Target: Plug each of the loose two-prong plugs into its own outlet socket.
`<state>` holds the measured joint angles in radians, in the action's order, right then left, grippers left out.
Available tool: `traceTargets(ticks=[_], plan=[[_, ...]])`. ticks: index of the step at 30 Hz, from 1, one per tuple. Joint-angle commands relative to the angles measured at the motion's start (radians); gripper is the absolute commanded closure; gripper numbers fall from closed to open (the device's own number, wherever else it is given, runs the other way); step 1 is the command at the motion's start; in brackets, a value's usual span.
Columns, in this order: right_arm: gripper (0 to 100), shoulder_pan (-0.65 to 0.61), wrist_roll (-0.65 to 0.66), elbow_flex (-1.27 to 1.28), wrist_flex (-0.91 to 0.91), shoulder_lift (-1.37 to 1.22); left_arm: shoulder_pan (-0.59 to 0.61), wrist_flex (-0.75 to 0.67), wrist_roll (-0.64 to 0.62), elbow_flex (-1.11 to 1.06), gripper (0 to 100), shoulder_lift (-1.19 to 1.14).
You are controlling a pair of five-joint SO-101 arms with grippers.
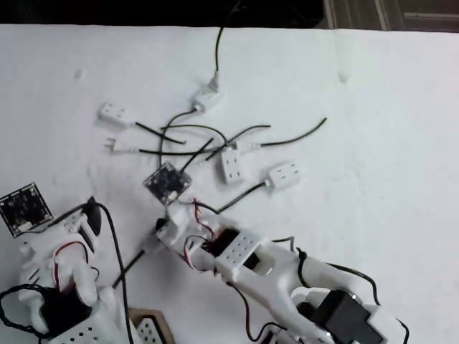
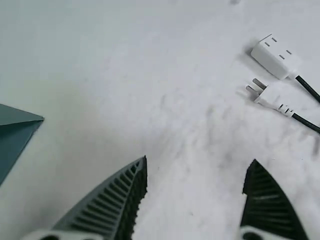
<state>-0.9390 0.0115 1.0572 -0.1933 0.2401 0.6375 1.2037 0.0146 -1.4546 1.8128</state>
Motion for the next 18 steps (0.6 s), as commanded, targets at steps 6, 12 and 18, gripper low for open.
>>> traceTargets(ticks=[6, 12, 18], plan=[[98.1, -0.021, 0.166, -0.002, -0.147, -0.002, 0.004, -0.026, -0.005, 0.005, 69, 0.008], [97.8, -0.019, 0.193, -0.023, -0.214, -0.005, 0.004, -0.026, -0.005, 0.005, 69, 0.008], [92.6, -0.018, 0.184, -0.032, -0.219, 0.051, 0.004, -0.034, -0.005, -0.009, 69, 0.008]])
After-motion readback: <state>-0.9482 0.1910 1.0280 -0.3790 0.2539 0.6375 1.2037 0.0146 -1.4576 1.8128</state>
